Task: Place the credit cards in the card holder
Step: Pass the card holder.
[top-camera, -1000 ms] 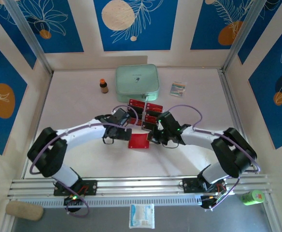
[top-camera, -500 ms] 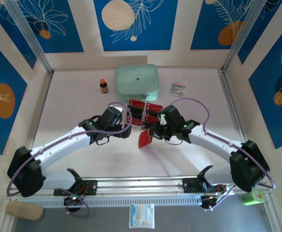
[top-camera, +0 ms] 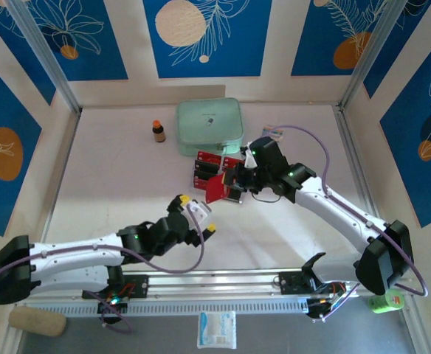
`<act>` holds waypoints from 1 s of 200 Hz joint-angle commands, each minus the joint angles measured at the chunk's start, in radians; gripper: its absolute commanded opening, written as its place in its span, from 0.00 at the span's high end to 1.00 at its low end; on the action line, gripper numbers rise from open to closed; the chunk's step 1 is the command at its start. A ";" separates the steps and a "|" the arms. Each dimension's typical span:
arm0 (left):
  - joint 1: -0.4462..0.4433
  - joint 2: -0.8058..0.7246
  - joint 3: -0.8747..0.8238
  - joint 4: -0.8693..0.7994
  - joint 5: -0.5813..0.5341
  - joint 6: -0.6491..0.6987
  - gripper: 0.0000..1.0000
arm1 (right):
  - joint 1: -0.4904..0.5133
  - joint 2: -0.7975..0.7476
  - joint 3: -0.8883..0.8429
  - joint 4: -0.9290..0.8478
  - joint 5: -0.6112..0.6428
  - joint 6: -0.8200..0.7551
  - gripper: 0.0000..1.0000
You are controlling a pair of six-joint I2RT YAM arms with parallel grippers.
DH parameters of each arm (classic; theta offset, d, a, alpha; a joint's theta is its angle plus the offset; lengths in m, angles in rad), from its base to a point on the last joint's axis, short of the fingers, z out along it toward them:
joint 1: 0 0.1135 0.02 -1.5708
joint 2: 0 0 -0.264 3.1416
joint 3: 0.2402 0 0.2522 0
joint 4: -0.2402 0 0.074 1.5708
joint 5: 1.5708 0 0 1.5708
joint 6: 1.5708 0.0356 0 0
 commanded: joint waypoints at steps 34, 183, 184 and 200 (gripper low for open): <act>-0.044 0.191 -0.037 0.564 -0.267 0.315 0.00 | 0.004 0.033 0.091 -0.045 -0.064 0.016 1.00; -0.027 0.406 0.046 0.771 -0.378 0.361 0.40 | 0.031 0.004 0.070 -0.049 -0.083 0.035 1.00; -0.027 0.406 0.047 0.771 -0.378 0.360 0.40 | 0.031 0.004 0.070 -0.049 -0.083 0.035 1.00; -0.024 0.400 0.046 0.767 -0.367 0.354 0.55 | 0.033 0.003 0.068 -0.046 -0.085 0.039 1.00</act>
